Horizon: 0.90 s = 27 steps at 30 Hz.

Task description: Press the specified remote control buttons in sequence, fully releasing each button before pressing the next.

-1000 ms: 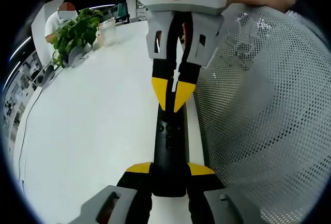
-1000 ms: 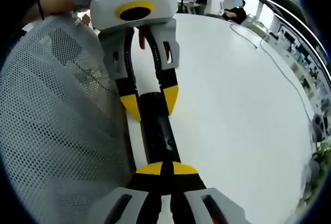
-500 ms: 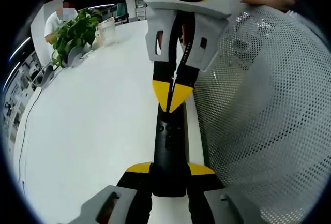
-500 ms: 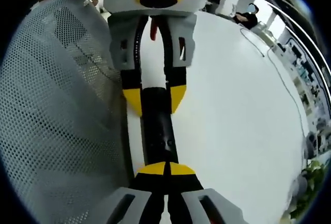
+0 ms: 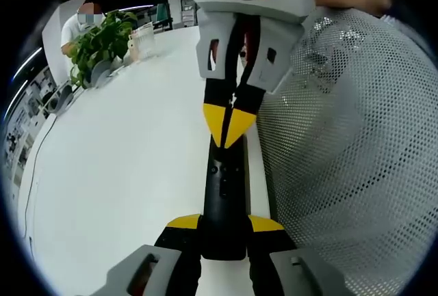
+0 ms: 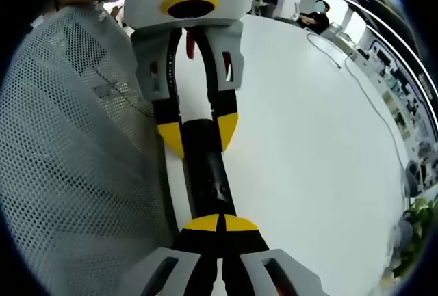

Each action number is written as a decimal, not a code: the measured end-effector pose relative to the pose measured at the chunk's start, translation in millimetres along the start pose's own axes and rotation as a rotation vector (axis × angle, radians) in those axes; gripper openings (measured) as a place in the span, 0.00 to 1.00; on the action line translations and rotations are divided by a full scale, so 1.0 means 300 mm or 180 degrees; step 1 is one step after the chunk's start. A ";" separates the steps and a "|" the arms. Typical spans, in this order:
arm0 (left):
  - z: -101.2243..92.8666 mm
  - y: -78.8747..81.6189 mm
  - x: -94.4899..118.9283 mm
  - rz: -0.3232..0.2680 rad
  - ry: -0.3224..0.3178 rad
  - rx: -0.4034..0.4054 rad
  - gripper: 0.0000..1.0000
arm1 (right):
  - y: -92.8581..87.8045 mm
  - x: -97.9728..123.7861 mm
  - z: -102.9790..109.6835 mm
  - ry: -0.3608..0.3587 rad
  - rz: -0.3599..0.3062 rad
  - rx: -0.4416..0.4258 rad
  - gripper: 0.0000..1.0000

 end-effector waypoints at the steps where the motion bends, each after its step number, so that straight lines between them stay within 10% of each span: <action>1: -0.001 0.000 0.000 0.0003 0.0002 -0.0001 0.25 | 0.002 0.000 0.000 0.0005 -0.0003 0.0005 0.00; 27: -0.005 -0.001 -0.003 -0.0029 0.0050 0.0058 0.24 | 0.004 -0.003 -0.001 0.0068 -0.0067 -0.0258 0.00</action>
Point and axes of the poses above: the point that each gripper's makers call its tool centre point, and the gripper's own axes: x roughly backward along the fingers, z roughly to its left, y roughly out of its top, the point moved 3 cm from there along x, roughly backward along the fingers, and after that the axes turned 7 degrees about -y, right-handed, at the moved point
